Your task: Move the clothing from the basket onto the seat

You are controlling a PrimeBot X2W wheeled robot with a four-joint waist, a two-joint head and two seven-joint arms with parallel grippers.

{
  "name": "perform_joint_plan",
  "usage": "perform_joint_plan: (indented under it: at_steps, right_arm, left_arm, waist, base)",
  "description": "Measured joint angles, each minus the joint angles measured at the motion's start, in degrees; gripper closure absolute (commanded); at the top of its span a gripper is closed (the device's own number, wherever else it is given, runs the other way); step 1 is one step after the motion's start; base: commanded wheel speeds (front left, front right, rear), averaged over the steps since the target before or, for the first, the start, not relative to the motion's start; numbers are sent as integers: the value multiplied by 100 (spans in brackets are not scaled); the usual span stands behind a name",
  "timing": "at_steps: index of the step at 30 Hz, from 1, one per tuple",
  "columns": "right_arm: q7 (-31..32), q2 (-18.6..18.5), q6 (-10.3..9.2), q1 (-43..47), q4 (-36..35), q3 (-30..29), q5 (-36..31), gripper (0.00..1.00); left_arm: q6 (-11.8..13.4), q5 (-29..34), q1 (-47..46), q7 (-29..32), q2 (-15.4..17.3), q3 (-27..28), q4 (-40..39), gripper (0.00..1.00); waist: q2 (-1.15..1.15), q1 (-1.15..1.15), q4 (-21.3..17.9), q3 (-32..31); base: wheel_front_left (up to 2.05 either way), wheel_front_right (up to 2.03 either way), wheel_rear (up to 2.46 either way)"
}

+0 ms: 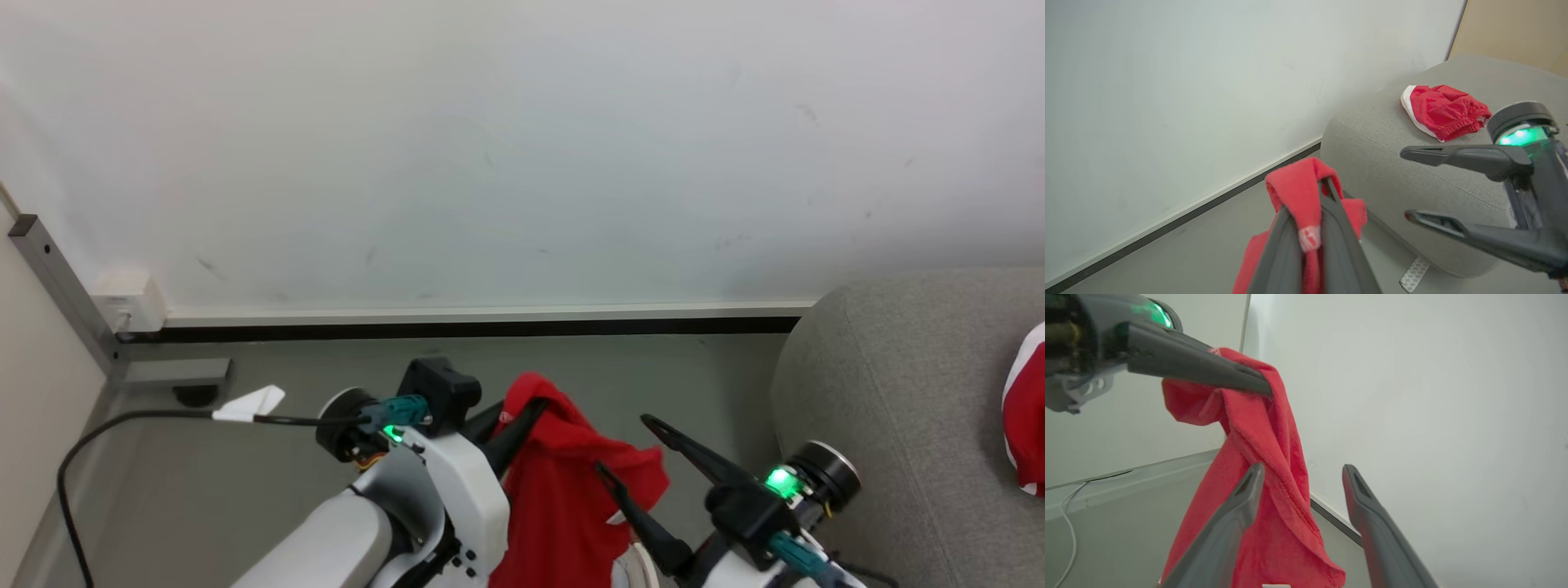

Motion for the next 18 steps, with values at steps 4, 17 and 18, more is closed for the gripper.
perform_joint_plan:
  at_steps: [4, 17, 18]
  right_arm:
    - [169, -108, -1, -508, 438, 582, 202, 0]
    - [-51, 437, -1, -1159, 2226, 1339, 1508, 100]
    - [-104, 461, 0, -1176, 2294, 1402, 1637, 100]
  left_arm:
    - [-51, -1, -3, 38, -65, -110, -138, 100]
    - [-169, -46, -103, 175, -391, -402, -549, 100]
    - [-157, -47, -113, 174, -386, -392, -549, 100]
  waist:
    - [0, 0, 55, 12]
    - [0, 0, 219, -34]
    - [0, 0, 232, -29]
  base:
    - [0, 0, 0]
    - [0, 0, 0]
    - [0, 0, 0]
